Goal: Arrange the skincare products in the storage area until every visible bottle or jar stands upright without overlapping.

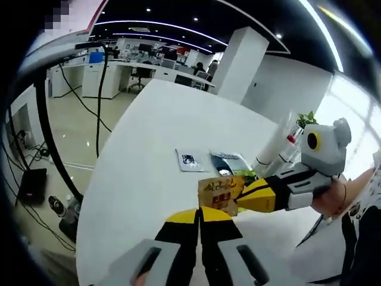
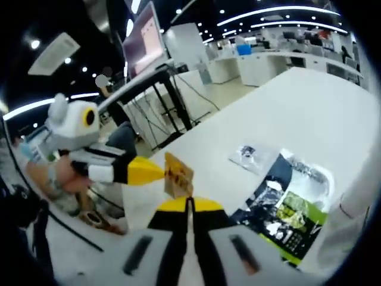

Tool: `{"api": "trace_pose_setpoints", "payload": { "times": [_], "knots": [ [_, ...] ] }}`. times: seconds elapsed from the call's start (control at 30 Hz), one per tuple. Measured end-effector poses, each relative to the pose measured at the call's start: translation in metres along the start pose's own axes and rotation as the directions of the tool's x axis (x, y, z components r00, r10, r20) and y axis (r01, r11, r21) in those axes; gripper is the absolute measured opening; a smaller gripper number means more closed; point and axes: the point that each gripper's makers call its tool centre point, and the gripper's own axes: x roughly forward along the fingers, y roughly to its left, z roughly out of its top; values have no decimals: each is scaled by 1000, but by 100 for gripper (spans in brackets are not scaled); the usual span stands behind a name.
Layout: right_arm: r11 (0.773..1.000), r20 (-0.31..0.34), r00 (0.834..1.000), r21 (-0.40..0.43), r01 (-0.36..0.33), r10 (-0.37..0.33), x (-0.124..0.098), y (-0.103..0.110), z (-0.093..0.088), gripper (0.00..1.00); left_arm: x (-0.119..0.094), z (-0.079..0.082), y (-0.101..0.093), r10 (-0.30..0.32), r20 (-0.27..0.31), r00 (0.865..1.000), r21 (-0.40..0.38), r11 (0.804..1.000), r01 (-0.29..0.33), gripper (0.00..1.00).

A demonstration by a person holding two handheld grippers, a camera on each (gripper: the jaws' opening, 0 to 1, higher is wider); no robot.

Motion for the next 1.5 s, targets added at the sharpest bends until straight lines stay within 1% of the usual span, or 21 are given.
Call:
{"api": "trace_pose_setpoints", "payload": {
  "times": [0.07, 0.17, 0.2, 0.23, 0.3, 0.37, 0.43, 0.47, 0.5, 0.6, 0.67, 0.77, 1.0, 1.17, 1.4, 1.5],
  "knots": [
    [1000, 14, 1000, 17, 20, -21, -3, -7, 4, 1, 5, 2, -2, -4, -9, 1000, 15, 1000, 4, 0],
    [999, 27, 999, 16, 41, -41, -5, -14, 10, 1, 12, 7, -4, 2, -21, 1000, 44, 999, -1, 0],
    [998, 26, 997, 13, 66, -67, -6, -20, 11, 0, 14, 9, -4, 8, -24, 1000, 52, 999, -7, 0],
    [997, 26, 997, 10, 77, -77, -6, -23, 11, 0, 16, 10, -3, 14, -28, 1000, 59, 998, -12, 0],
    [996, 19, 996, 26, 91, -91, -5, -28, 12, 0, 21, 14, -4, -4, -40, 999, 48, 999, 6, 0],
    [995, 15, 996, 32, 91, -92, -3, -30, 12, 0, 25, 15, -4, 5, -42, 999, 56, 998, -2, 0],
    [994, -15, 994, 6, 105, -105, 1, -33, 5, 0, 31, 12, 0, 15, -68, 998, 70, 997, -11, 0],
    [994, -36, 993, 10, 112, -112, 3, -34, 0, 0, 34, 10, 0, 13, -83, 996, 60, 998, -8, 0],
    [993, -42, 993, 14, 114, -113, 3, -34, -1, 0, 34, 9, 0, 14, -89, 996, 60, 998, -9, 0],
    [994, -40, 994, 27, 107, -106, 2, -31, -1, 0, 33, 7, 2, 28, -92, 995, 87, 996, -20, 0],
    [994, -46, 993, 26, 105, -104, 2, -30, -3, 0, 33, 5, 2, 27, -99, 995, 86, 996, -19, 0],
    [994, -60, 992, 11, 109, -108, 5, -30, -7, 0, 34, 3, 3, 28, -104, 994, 78, 997, -20, 0],
    [992, -93, 988, -36, 122, -124, 9, -32, -13, 0, 39, -3, 7, 48, -131, 990, 99, 994, -35, 0],
    [991, -115, 985, -52, 127, -132, 10, -33, -20, 0, 43, -7, 7, 52, -141, 989, 107, 994, -37, 0],
    [989, -122, 983, -65, 131, -139, 10, -36, -23, 1, 46, -9, 8, 65, -142, 988, 122, 991, -48, 0],
    [987, -122, 982, -84, 135, -144, 11, -37, -23, 1, 48, -10, 9, 68, -144, 987, 121, 991, -51, 0]
  ]
}}
